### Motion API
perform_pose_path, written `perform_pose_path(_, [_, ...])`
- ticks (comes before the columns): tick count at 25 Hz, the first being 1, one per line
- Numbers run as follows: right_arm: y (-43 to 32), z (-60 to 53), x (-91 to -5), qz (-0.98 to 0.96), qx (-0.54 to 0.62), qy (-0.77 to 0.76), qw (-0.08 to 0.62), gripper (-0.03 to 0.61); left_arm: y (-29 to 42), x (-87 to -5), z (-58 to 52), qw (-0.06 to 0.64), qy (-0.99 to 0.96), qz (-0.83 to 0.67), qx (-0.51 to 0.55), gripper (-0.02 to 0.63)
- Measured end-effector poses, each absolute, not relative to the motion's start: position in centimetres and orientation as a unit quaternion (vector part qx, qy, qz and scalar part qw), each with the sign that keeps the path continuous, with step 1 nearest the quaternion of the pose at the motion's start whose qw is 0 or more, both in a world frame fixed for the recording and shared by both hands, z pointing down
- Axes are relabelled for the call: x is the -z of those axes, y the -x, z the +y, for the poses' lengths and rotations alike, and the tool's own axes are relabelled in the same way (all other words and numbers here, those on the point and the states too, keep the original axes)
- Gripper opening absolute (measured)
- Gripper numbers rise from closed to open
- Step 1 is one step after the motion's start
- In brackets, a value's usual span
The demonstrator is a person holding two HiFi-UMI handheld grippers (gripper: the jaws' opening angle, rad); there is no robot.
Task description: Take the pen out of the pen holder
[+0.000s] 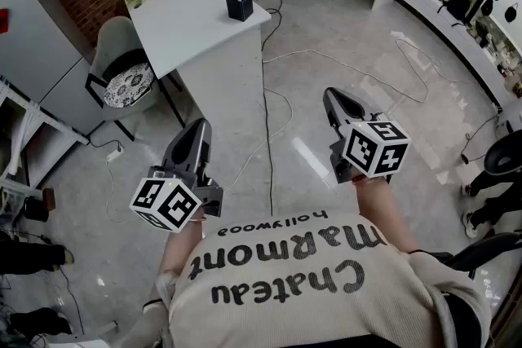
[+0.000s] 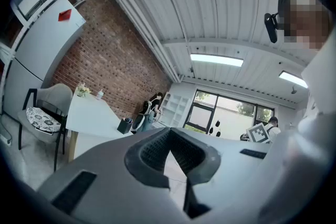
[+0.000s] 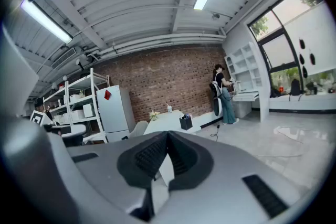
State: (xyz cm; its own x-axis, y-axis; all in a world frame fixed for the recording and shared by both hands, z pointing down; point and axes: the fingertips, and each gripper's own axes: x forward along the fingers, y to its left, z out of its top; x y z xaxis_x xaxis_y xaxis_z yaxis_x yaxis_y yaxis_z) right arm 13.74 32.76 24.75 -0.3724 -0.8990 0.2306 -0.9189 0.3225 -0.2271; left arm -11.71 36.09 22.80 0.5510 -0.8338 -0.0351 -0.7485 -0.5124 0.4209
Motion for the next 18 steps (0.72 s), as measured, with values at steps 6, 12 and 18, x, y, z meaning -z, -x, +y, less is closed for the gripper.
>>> perform_pose_path(6, [-12.8,32.9,-24.5,-0.814,-0.159,-0.558,0.033,0.003,12.6,-22.4,36.2,0.180,-0.863,-0.457,0.121,0.002])
perform_pose_path(12, [-9.7,32.7,-23.8,-0.828,-0.182,-0.530,-0.015,0.003,15.0,-22.2,36.3,0.177,-0.863,-0.456,0.126,0.002])
perform_pose_path(18, [-7.0,33.3,-25.9,-0.827,-0.193,-0.528,-0.018,0.003,17.5,-24.7,36.7,0.190,-0.860,-0.459,0.119,0.002])
